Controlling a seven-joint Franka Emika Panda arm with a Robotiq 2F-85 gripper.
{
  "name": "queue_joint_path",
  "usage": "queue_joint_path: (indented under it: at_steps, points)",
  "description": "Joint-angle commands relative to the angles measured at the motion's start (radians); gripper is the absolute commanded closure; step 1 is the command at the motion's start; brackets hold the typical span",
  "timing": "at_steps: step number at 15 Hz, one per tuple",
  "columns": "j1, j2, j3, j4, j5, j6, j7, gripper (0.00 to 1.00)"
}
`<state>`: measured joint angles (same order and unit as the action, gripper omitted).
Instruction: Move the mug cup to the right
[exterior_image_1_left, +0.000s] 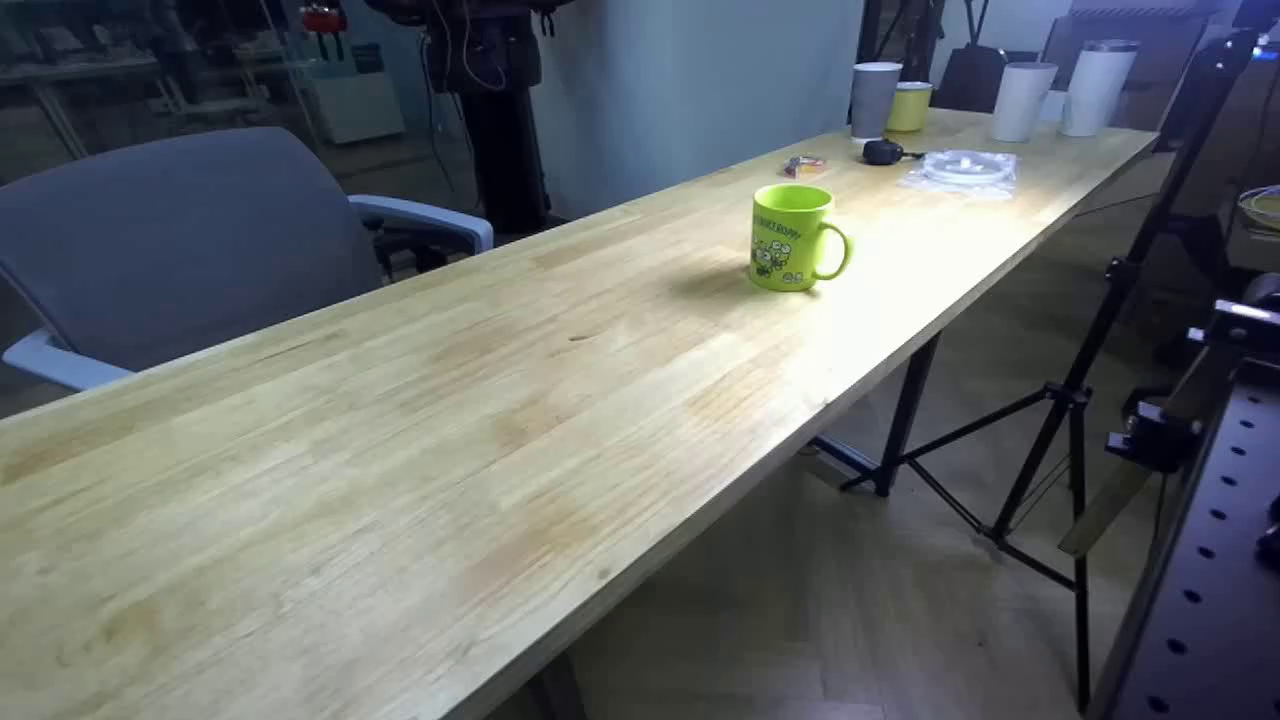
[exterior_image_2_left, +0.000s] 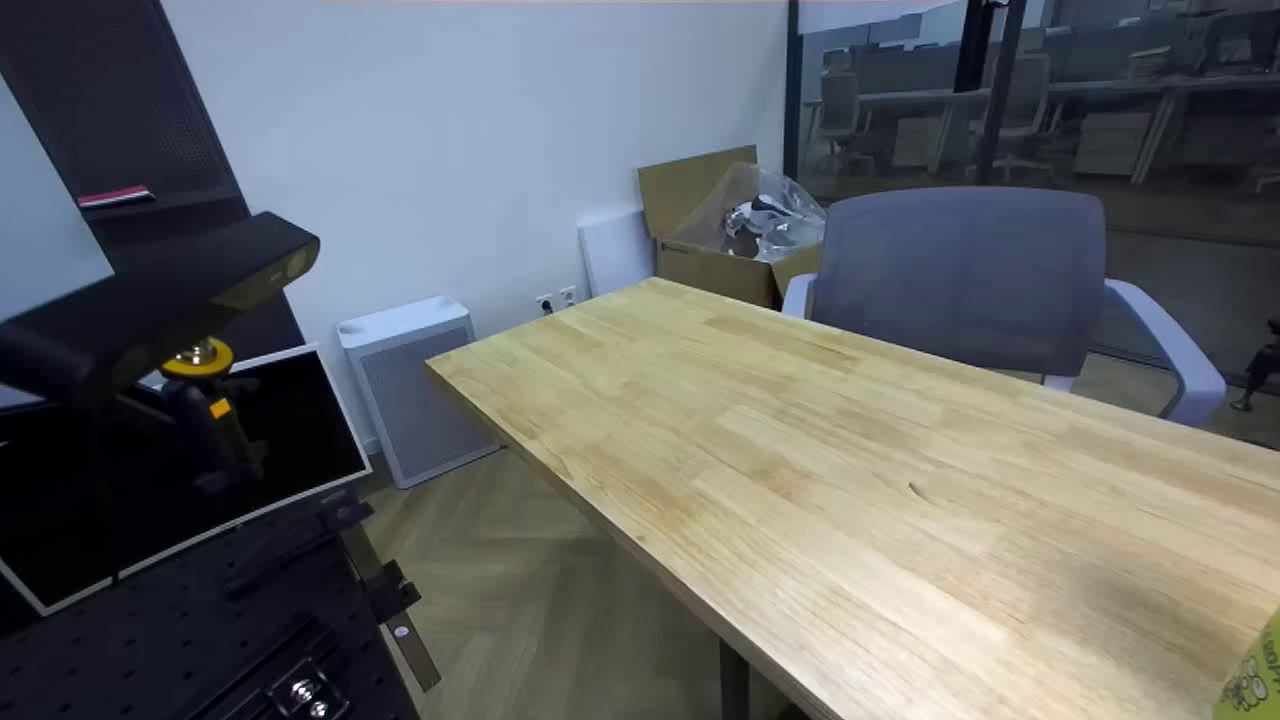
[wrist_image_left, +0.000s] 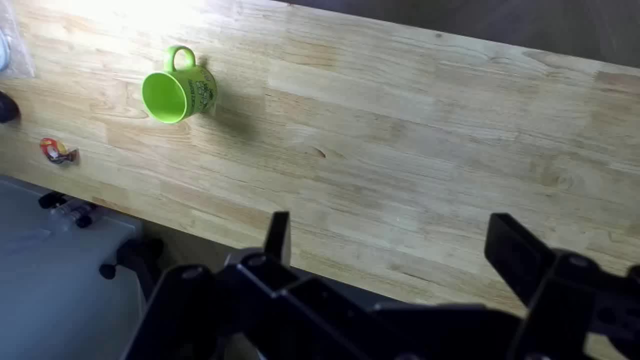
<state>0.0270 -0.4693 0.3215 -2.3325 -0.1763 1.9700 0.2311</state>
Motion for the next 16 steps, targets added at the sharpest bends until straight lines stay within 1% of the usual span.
queue_joint_path:
  at_steps: [1, 15, 16]
  points:
    - [0.035, 0.006, -0.029, 0.004, -0.016, -0.005, 0.014, 0.0]
    - [0.035, 0.006, -0.029, 0.004, -0.016, -0.004, 0.014, 0.0]
    - [0.034, 0.005, -0.037, 0.004, -0.006, -0.002, 0.011, 0.0]
